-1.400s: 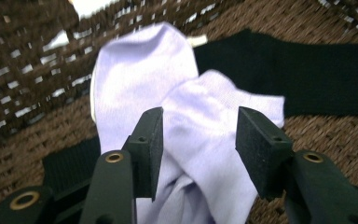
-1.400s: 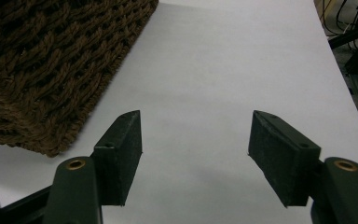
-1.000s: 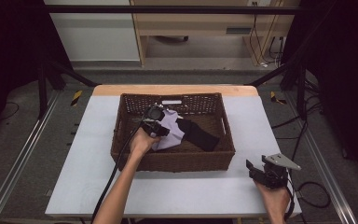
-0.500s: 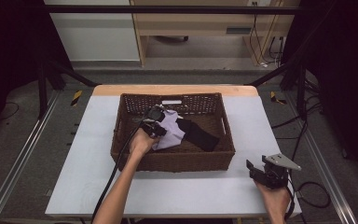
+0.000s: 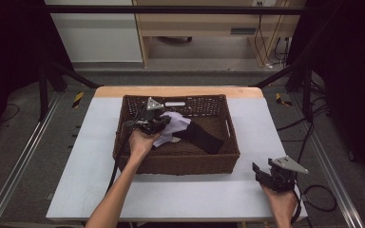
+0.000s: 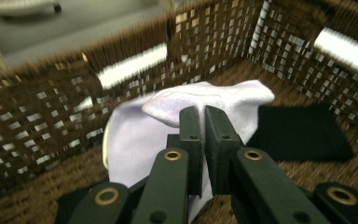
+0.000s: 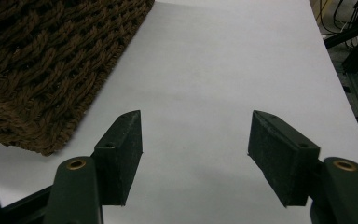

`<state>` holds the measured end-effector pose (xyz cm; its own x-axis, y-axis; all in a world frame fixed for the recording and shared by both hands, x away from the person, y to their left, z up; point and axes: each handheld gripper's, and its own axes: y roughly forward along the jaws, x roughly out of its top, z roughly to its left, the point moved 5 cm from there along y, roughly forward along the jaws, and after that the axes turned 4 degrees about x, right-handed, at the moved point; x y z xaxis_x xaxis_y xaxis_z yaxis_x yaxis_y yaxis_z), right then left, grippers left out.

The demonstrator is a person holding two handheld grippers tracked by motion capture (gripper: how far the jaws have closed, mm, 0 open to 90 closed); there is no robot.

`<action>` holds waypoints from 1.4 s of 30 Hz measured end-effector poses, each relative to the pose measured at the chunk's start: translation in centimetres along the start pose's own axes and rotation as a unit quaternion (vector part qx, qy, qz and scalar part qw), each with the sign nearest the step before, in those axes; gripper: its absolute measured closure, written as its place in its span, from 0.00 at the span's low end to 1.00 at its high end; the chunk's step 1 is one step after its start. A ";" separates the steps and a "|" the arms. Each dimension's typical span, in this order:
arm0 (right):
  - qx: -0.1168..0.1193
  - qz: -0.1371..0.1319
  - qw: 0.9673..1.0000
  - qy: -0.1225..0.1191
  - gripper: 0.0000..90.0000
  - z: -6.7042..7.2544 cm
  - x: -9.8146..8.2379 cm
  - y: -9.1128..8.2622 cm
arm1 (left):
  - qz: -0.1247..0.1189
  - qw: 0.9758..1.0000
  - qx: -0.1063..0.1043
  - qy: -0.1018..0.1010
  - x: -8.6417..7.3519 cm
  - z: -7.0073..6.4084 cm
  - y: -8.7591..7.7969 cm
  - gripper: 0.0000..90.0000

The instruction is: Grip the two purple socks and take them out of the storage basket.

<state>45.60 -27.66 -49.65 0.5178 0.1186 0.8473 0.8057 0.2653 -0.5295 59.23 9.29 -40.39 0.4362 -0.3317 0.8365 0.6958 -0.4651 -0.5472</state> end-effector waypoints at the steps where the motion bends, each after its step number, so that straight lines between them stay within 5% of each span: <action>1: 0.000 0.000 1.000 0.000 0.39 0.0 0.0 0.0 | -0.010 1.000 0.000 0.000 0.2 0.0 -0.3 0.95; 7: -0.001 -0.002 1.000 0.001 0.39 0.0 0.0 0.0 | -0.047 0.999 -0.014 -0.022 1.2 -0.1 -2.0 0.95; 17: -0.002 0.000 1.000 0.001 0.39 -0.1 0.0 -0.1 | -0.095 0.995 -0.032 -0.027 2.2 -0.5 -5.9 0.95; 30: -0.002 -0.006 1.000 0.001 0.40 -0.2 0.0 -0.3 | -0.139 0.989 -0.059 -0.001 2.5 -1.9 -11.4 0.95; 42: -0.003 -0.005 1.000 0.002 0.41 -0.3 0.0 -0.4 | -0.151 0.985 -0.079 0.022 1.2 -3.4 -15.4 0.95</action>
<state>45.39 -28.00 -49.49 0.5103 0.1125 0.8526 0.8130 0.2602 -0.5209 47.14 13.29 -31.01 0.1950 -0.1912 0.9620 0.6909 -0.6694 -0.2732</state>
